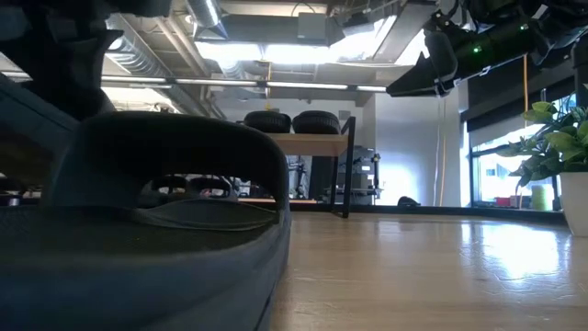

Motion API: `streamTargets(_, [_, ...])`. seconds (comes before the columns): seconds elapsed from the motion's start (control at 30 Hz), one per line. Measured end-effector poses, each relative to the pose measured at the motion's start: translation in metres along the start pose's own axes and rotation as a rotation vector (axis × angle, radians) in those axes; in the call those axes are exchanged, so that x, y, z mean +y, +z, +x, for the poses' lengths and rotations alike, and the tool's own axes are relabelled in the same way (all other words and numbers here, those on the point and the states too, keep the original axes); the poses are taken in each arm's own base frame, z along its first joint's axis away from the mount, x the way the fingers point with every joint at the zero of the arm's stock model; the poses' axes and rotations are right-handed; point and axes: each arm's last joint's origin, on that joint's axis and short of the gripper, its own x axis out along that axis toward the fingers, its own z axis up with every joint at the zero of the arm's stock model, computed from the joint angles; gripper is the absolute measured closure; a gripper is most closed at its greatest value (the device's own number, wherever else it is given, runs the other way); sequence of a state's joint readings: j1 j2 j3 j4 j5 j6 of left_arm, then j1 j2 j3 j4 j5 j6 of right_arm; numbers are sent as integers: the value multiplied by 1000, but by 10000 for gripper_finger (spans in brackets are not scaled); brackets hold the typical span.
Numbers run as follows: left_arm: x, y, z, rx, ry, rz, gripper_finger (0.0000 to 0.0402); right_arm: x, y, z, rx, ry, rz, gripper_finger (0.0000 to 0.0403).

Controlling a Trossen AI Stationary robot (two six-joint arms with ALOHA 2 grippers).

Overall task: Pick and place slides into the shelf
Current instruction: Put the black slipper under the shelf

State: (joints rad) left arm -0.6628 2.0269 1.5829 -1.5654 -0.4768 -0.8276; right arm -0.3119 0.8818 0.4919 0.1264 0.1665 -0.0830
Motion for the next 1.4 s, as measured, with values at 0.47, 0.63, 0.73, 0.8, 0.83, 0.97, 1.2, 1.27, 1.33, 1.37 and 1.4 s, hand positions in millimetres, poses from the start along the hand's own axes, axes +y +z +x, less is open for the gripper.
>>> streamTargets(0.47, [57, -35, 8, -76, 47, -160, 400, -1, 5, 0, -55, -5, 11, 257])
streamTargets(0.63, [94, -47, 24, -89, 12, -204, 400, -1, 10, -1, -99, -8, 23, 257])
streamTargets(0.73, [112, -42, 36, -90, 2, -150, 400, -1, 11, -1, -109, -9, 29, 257])
streamTargets(0.8, [121, -33, 46, -99, 15, -111, 400, -1, 11, -1, -110, -9, 30, 257])
streamTargets(0.83, [127, -27, 51, -102, 12, -100, 400, -1, 11, -1, -109, -9, 34, 257])
streamTargets(0.97, [147, -7, 77, -110, -27, -139, 400, -1, 11, -1, -109, -8, 47, 257])
streamTargets(1.2, [173, 24, 95, -267, -60, -237, 400, -1, 11, -1, -109, -8, 50, 257])
streamTargets(1.27, [177, 28, 96, -298, -51, -231, 400, -1, 11, -1, -108, -7, 66, 257])
streamTargets(1.33, [179, 32, 101, -300, -24, -206, 400, -1, 11, -1, -108, -7, 71, 257])
streamTargets(1.37, [179, 34, 104, -298, -14, -202, 400, -1, 11, -1, -108, -7, 71, 257])
streamTargets(1.4, [179, 35, 107, -285, -7, -188, 400, -1, 11, -1, -107, -7, 70, 257])
